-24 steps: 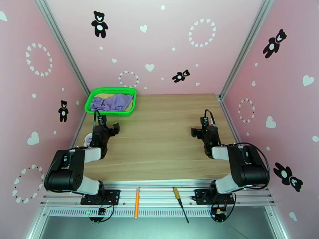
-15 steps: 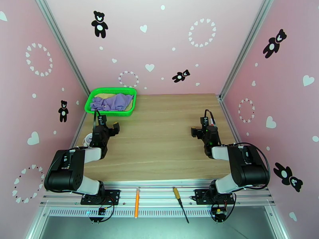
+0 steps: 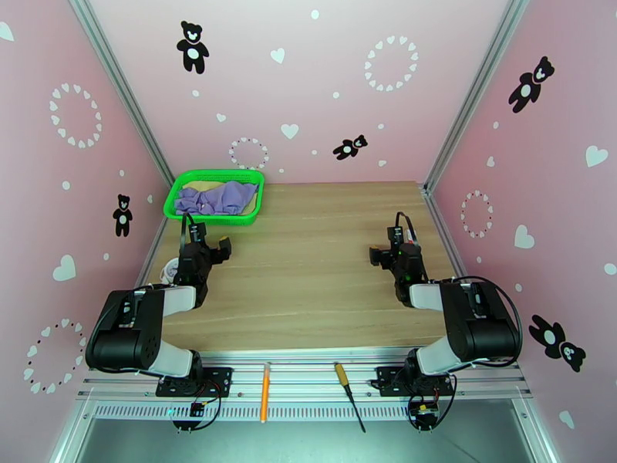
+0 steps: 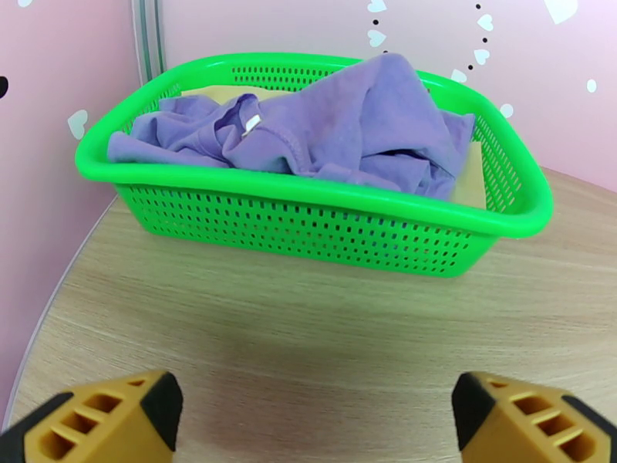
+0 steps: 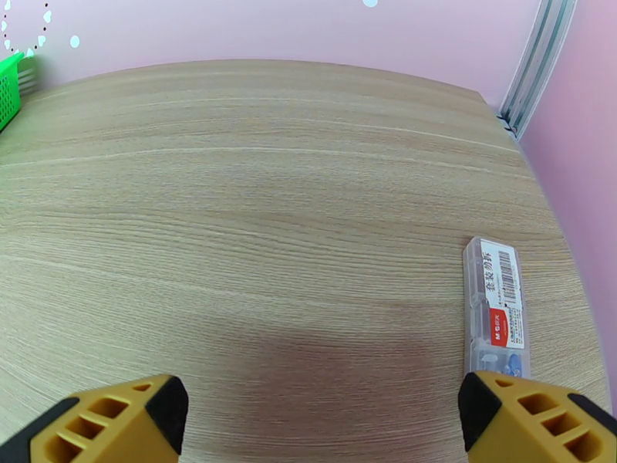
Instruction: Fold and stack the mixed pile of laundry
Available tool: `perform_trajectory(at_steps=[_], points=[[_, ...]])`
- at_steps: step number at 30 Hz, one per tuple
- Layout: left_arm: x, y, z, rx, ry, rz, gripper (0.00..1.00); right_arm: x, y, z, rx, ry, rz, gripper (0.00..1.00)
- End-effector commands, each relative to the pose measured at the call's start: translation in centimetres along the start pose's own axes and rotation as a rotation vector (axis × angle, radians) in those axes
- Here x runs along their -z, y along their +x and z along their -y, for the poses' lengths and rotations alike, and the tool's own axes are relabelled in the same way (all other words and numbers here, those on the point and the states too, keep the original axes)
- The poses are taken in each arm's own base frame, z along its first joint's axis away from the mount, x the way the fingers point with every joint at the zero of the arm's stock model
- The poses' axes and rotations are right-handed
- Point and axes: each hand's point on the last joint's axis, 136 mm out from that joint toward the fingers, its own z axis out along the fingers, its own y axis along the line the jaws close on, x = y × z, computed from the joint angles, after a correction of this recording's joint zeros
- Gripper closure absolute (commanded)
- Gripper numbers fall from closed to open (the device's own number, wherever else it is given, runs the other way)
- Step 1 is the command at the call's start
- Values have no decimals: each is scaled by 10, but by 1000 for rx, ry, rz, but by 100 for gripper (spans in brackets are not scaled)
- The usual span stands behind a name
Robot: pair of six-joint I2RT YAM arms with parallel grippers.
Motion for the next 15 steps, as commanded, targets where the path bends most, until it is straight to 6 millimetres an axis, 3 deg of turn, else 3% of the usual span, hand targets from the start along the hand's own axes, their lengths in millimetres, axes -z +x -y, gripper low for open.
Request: perform_trajectory(at_steps=[1,11,13,15], points=[[-1,2,2,-13,9,-7,1,-1,-9,1,-7,1,20,1],[-1,-1,-2,-12,-13,5,1,0,-11,1,-6,4,31,1],[2,-20,-20,37,-148,-65,1,7,-22,6,-14,22,-37,1],[10,-45,-33,100,-255,-163,1,19,-45,12,-41,38,-147,1]])
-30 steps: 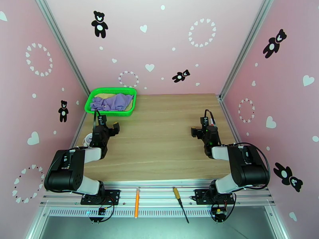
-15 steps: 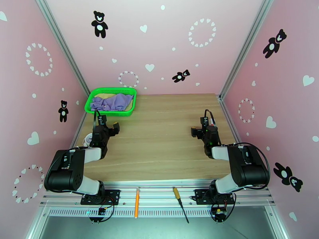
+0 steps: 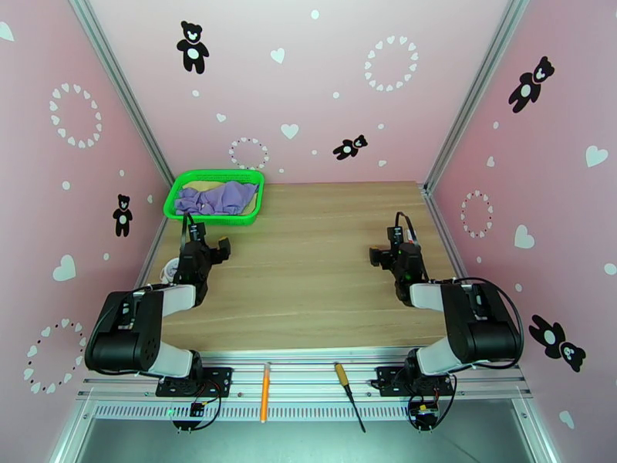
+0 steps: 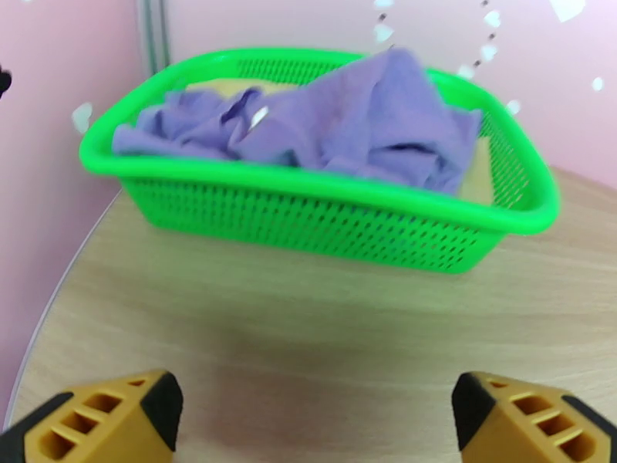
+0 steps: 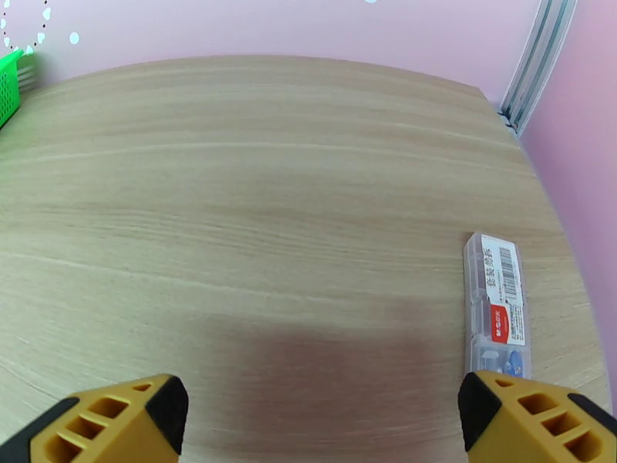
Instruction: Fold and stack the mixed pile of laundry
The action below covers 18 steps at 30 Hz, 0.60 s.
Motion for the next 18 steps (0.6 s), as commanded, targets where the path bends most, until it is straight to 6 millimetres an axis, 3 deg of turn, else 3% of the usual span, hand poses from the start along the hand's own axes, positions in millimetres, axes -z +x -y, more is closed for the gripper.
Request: perform_trajectory(at_steps=[1,5,9,12,18], points=[[23,-54,-23,102,-191,-110,1,30,-55,12,-48,35,-93,1],[46,-91,-4,142,-136,-247,3,74,-101,10,-112,9,-132,1],[56,-118,4,240,-140,-307,1,99,-114,8,-183,-12,-217,1],[32,-127,18,269,-95,-425,6,101,-116,-10,-204,-106,-323,2],[-54,-106,24,273,-97,-604,29,103,-123,-36,-233,-222,-354,3]])
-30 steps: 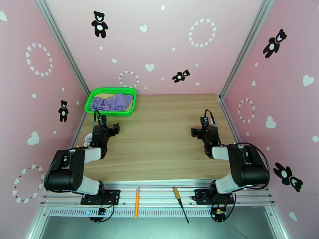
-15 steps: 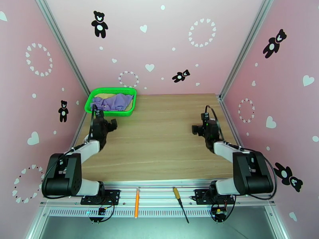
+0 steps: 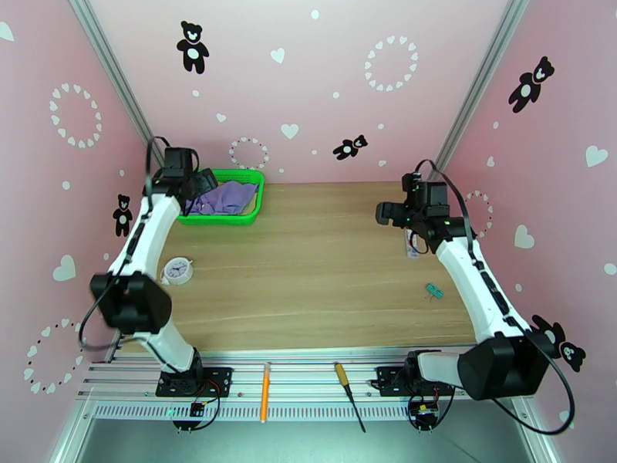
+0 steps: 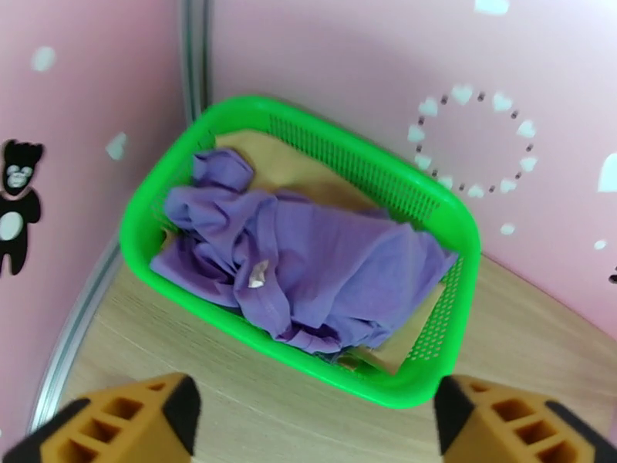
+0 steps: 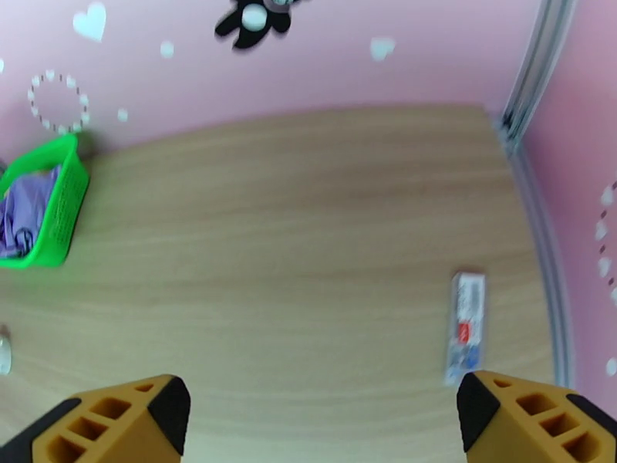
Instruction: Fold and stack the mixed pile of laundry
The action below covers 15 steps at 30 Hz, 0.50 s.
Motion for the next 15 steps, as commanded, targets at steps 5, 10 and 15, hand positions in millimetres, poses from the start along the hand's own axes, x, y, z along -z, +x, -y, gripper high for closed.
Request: perform_trajectory(at_steps=[5,10,15], points=[[-93,48,-33,90,-46,-305,35,10,24,-20,-23,-73,-103,4],[-120,56,-36,66,-59,-325,35,10,27,-20,-25,-60,-105,4],[-137,70,-48,44,-110,-352,38,10,27,-21,-27,-63,-105,5]])
